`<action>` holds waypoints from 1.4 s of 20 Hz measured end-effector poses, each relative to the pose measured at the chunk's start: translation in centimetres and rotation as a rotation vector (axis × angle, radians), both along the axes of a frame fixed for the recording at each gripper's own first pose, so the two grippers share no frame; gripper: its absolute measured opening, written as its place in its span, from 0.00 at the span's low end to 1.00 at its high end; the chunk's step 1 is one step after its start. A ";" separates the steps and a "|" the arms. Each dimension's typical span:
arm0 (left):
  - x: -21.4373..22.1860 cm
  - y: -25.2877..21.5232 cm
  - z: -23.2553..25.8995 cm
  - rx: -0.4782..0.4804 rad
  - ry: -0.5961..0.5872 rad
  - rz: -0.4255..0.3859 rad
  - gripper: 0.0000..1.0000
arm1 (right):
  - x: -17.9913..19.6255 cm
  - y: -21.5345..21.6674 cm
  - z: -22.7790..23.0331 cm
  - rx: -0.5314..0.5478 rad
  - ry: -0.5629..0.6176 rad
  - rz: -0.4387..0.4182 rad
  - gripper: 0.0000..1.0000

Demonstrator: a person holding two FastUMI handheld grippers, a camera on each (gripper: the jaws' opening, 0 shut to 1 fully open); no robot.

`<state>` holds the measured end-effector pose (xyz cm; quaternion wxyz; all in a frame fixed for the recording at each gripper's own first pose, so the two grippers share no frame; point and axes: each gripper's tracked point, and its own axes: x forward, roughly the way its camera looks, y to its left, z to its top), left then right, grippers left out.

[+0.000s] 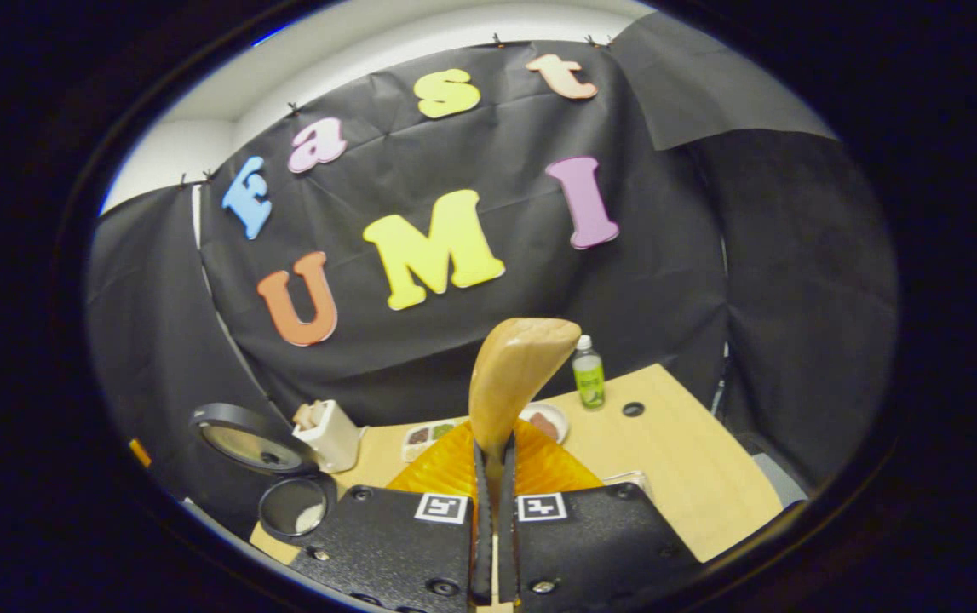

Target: Close the left gripper, press the button to open the rice cooker; take a wooden spoon from the chopstick holder with the right hand, scoop a spoonful of rice and pour it into the rice cooker, then put the wooden spoon back into the chopstick holder.

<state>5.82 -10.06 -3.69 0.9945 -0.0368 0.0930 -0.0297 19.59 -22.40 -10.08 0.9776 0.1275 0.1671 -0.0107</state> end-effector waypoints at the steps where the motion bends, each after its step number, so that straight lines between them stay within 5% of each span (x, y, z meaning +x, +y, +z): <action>1: 0.3 -0.4 -0.3 0.004 0.003 -0.002 0.95 | 0.3 -1.7 -0.6 -0.005 0.009 -0.024 0.08; 8: 1.9 -2.7 -1.7 0.028 0.044 -0.008 0.95 | 2.8 -8.9 -6.9 -0.034 0.095 -0.119 0.08; 18: 2.7 -1.8 -2.9 0.056 0.091 0.032 0.95 | 5.6 -9.3 -16.1 -0.092 0.199 -0.082 0.08; 28: 3.2 -0.1 -3.2 0.058 0.106 0.073 0.95 | 6.4 -9.7 -21.5 -0.031 0.257 -0.105 0.13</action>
